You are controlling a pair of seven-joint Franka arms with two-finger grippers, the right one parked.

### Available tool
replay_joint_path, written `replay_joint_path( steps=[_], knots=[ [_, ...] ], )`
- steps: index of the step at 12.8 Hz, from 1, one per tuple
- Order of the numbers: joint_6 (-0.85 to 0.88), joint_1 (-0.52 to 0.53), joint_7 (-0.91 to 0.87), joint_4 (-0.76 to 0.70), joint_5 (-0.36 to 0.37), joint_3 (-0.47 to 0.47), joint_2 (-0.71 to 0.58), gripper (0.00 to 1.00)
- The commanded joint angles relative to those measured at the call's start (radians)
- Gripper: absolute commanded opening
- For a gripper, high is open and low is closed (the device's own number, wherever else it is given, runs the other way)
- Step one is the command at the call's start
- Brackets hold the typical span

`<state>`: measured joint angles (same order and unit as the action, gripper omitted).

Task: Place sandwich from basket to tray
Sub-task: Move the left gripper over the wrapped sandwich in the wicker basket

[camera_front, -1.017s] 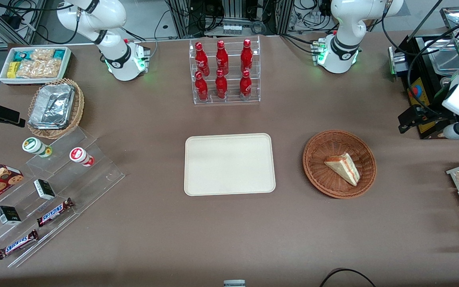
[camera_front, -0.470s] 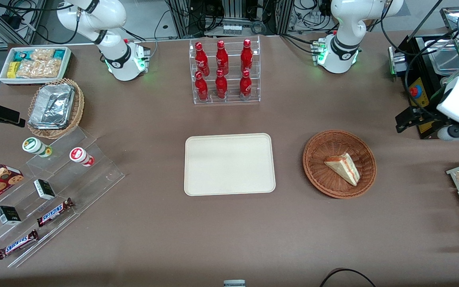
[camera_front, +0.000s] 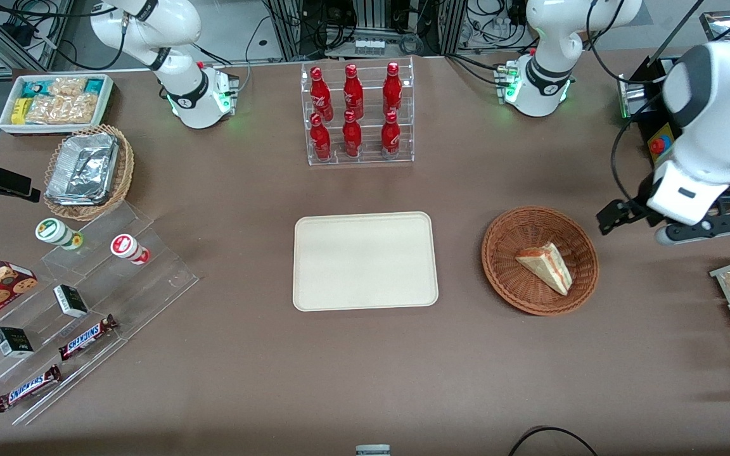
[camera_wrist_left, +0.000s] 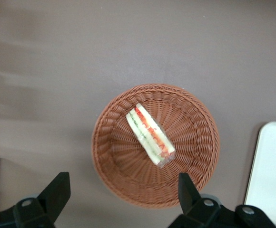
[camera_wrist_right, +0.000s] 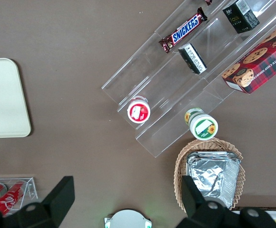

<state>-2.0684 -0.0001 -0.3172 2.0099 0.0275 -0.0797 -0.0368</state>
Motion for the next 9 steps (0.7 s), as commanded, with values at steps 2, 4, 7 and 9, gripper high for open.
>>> replay_joint_path(
  steps=[2, 4, 7, 9],
  knots=[
    [-0.208, -0.003, -0.296, 0.162, 0.014, -0.035, -0.038, 1.0],
    [-0.258, -0.003, -0.461, 0.184, 0.014, -0.051, -0.014, 1.0],
    [-0.286, -0.004, -0.627, 0.185, 0.014, -0.061, 0.041, 1.0],
    [-0.32, -0.006, -0.672, 0.187, 0.014, -0.083, 0.083, 1.0]
  ],
)
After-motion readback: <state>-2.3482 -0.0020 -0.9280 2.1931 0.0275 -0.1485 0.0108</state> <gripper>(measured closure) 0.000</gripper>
